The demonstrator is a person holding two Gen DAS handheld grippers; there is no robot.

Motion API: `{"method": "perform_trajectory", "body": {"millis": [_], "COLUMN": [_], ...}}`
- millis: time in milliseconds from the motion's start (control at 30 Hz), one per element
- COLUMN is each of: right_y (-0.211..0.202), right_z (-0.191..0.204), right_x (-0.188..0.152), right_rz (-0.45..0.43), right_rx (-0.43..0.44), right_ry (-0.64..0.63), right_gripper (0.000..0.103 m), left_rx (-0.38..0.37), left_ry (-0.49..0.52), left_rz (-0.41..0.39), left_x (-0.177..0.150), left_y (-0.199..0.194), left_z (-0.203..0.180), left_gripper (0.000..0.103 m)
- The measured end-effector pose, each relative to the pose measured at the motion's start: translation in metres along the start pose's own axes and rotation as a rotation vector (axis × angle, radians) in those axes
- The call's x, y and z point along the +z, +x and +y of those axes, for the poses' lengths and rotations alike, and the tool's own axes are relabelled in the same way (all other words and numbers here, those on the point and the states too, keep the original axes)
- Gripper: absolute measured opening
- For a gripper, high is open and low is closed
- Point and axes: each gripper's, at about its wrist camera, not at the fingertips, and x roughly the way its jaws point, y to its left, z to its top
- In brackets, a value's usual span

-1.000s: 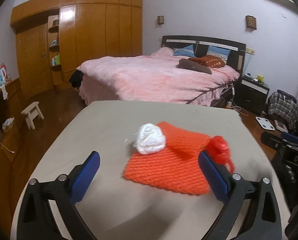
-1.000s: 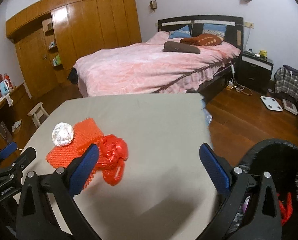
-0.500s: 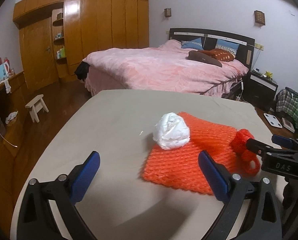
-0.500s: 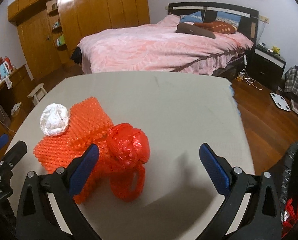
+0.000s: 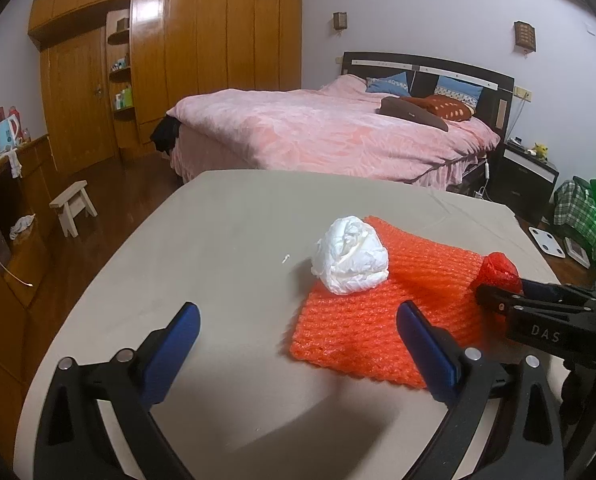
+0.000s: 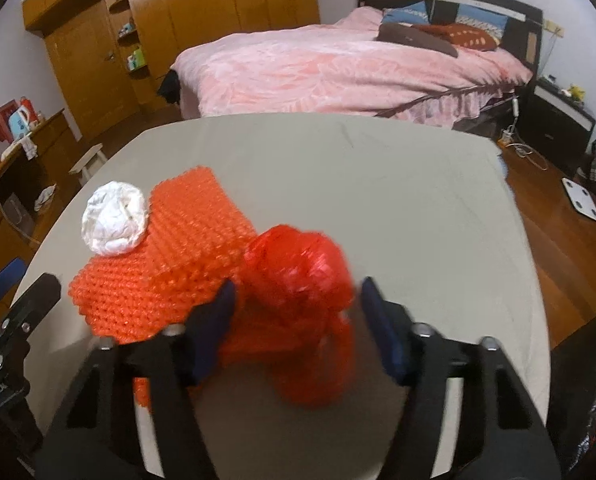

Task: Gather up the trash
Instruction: 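Grasp the white tissue with the left tool while the right tool grasps the red plastic bag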

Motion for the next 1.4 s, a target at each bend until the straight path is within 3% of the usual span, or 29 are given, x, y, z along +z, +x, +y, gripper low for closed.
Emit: {"method": "perform_trajectory", "body": {"millis": [167, 467, 767, 1067, 1233, 1400], "right_y": [-0.005, -0.016, -0.015, -0.01, -0.007, -0.003], "right_z": [-0.001, -0.02, -0.036, -0.035, -0.036, -0.035], "right_x": [-0.001, -0.001, 0.0, -0.002, -0.002, -0.002], "right_rz": [-0.01, -0.051, -0.049, -0.038, -0.031, -0.015], "right_rx": [0.02, -0.035, -0.06, -0.066, -0.067, -0.076], "right_ry": [0.012, 0.038, 0.055, 0.048, 0.046, 0.041], "right_gripper": [0.046, 0.046, 0.046, 0.046, 0.046, 0.046], "left_rx": [-0.005, -0.032, -0.057, -0.069, -0.085, -0.093], "left_ry": [-0.001, 0.005, -0.006, 0.014, 0.014, 0.005], "left_rz": [-0.005, -0.014, 0.004, 0.088, 0.117, 0.123], "left_x": [0.0, 0.012, 0.032, 0.034, 0.032, 0.033], "left_y": [0.002, 0.013, 0.043, 0.072, 0.077, 0.081], "left_z": [-0.002, -0.013, -0.026, -0.035, -0.036, -0.034], "left_gripper": [0.097, 0.095, 0.087, 0.075, 0.054, 0.045]}}
